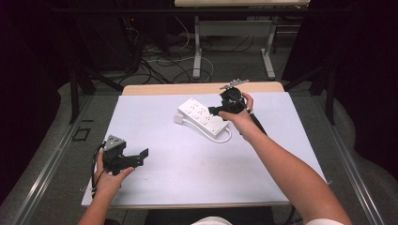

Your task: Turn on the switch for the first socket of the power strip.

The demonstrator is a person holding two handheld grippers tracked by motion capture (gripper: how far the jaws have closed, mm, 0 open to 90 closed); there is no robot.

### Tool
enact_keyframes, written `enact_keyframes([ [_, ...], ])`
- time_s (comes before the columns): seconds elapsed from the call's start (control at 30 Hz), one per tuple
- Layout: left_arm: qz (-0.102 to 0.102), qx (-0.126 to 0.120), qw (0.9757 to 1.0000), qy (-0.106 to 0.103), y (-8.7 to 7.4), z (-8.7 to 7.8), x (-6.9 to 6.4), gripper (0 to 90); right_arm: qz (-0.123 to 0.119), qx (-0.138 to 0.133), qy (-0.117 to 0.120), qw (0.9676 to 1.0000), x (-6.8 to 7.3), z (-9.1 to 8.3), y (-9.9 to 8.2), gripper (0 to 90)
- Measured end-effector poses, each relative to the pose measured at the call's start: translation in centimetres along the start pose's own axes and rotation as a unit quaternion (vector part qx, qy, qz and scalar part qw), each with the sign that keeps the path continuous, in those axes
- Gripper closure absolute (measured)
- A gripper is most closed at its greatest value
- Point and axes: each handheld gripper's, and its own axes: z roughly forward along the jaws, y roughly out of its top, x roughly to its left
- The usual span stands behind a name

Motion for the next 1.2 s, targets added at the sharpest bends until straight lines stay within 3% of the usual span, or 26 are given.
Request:
enact_keyframes([
  [0.23, -0.001, 0.0, 1.0, 0.0, 0.0, 0.0, 0.0, 1.3, -0.006, -0.009, -0.002, 0.9999, -0.3, 1.0, 0.0, 38.8],
  [0.37, 0.0, 0.0, 1.0, 0.0, 0.0, 0.0, 0.0, 1.3, 0.01, -0.007, 0.005, 0.9999, -0.2, 1.6, -0.2, 39.7],
  [1.03, 0.0, -0.001, 1.0, 0.0, -0.1, 0.1, 0.0, 1.8, 0.021, 0.0, 0.017, 0.9996, 0.6, 4.2, -0.9, 49.2],
  [1.2, 0.001, 0.0, 1.0, 0.001, -0.1, 0.1, 0.1, 1.8, 0.035, 0.006, 0.017, 0.9992, 0.5, 4.6, -1.1, 51.2],
])
